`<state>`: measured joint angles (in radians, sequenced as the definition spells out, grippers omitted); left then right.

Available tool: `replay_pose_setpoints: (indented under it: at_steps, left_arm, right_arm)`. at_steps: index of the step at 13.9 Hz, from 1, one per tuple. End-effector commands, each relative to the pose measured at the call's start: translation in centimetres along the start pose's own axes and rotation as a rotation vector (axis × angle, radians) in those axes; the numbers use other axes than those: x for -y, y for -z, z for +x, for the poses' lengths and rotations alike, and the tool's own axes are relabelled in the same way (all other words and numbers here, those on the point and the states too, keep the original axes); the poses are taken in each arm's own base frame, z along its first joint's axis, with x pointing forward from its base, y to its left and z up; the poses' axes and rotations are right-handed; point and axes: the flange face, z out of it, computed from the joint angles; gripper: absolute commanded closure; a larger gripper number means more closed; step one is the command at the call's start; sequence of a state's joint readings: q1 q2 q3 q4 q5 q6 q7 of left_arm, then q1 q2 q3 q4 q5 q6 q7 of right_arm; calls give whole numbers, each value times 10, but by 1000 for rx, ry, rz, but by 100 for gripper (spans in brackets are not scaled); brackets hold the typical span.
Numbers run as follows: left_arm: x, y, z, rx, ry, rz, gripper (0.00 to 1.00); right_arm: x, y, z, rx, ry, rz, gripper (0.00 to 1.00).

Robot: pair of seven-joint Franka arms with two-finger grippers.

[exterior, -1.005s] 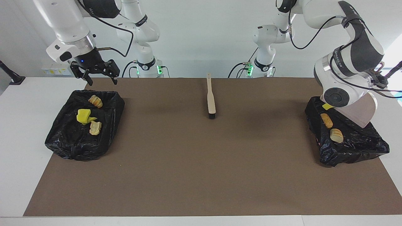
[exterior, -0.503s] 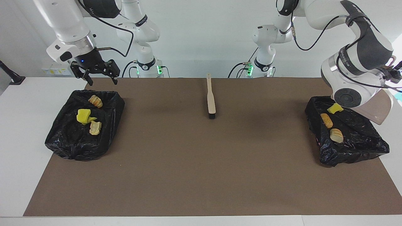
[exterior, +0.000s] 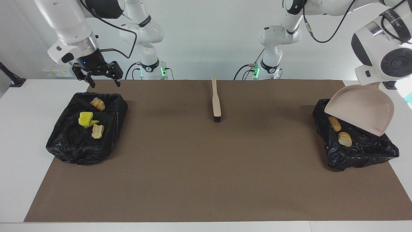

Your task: Sweep and dump trash in bin

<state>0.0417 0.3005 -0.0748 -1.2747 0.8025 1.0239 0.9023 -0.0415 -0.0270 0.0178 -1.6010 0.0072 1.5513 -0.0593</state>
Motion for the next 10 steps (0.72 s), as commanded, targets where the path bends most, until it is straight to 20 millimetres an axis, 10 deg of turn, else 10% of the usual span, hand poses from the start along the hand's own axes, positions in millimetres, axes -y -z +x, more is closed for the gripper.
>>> replay_pose_setpoints:
  at_steps: [1,10]
  left_arm:
    - [-31,25,-1,-91,37,-24,100]
    - [-126,71,46,-268,110,-210,100]
  right_arm:
    - [1,0,-5,0,-20,2,0]
    - [2,1,-5,-1,-19,1,0]
